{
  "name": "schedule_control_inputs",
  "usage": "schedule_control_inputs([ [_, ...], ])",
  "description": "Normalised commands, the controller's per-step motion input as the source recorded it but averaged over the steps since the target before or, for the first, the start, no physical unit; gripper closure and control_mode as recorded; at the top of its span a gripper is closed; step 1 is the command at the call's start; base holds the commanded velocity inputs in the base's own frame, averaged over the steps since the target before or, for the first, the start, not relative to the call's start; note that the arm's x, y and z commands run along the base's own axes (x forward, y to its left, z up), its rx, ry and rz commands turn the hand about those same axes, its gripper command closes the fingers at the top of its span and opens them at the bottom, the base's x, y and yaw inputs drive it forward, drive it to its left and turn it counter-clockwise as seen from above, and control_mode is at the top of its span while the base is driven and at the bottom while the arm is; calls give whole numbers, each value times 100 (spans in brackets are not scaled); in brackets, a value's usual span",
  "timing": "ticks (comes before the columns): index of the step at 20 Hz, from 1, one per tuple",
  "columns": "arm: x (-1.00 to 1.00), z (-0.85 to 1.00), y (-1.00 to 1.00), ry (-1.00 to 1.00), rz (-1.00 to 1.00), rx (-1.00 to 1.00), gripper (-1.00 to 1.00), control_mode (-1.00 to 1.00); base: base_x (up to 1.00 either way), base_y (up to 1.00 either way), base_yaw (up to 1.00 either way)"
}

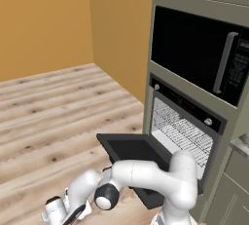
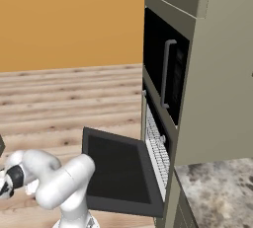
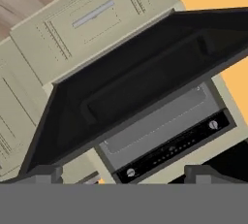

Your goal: Place the fish on the top rack of the oven, and slide the tray back inside. Close the oven door.

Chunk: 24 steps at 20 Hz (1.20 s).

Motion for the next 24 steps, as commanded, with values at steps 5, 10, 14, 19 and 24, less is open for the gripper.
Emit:
schedule_control_inputs([
  [5,80,-39,-1,0,-4,-9,-100,-100,0,0,0],
  [10,71,-68,0,1,-5,-12,-100,-100,0,0,0],
  [14,59,-88,0,0,-5,-13,-100,-100,0,0,0],
  [19,33,-97,0,0,-3,-9,-100,-100,0,0,0],
  [24,39,-78,0,0,-6,-9,-100,-100,0,0,0],
])
